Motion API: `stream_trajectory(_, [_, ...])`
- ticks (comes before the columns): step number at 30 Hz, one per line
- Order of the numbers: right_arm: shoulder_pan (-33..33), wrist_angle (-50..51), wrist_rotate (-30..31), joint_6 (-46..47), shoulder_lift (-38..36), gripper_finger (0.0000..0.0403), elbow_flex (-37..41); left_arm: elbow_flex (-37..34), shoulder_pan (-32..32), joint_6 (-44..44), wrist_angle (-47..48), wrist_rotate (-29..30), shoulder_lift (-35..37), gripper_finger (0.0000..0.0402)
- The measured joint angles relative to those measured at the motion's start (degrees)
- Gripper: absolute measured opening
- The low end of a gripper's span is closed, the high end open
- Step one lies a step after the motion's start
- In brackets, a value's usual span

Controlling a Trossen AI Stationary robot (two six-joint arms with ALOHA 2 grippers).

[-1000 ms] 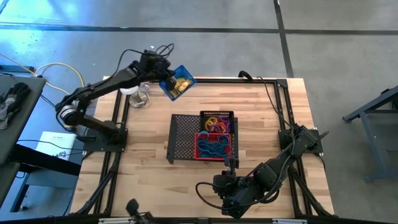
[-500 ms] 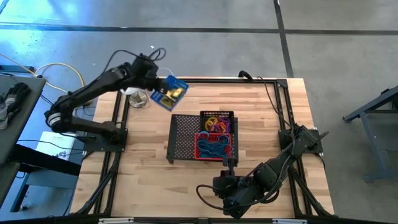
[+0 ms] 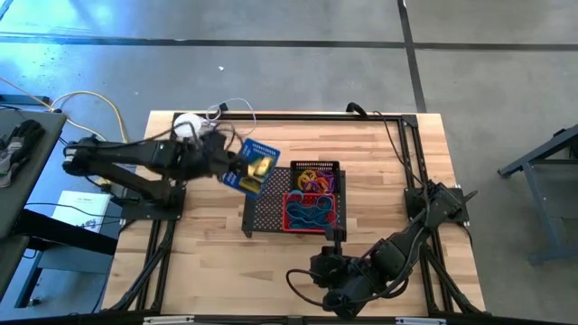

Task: Pick & Place Office Desk Supplies
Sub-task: Put the blue bin on the shelf

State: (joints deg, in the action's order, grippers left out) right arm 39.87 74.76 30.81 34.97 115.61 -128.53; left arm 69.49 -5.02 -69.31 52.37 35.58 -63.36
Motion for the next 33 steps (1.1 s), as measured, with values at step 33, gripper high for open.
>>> stream_trajectory(33, [4.8,-0.2,-2.4,2.9,0.0,0.0101,0.0,0.0,-16.2,-33.1,5.6,13.1,-16.2,0.0011])
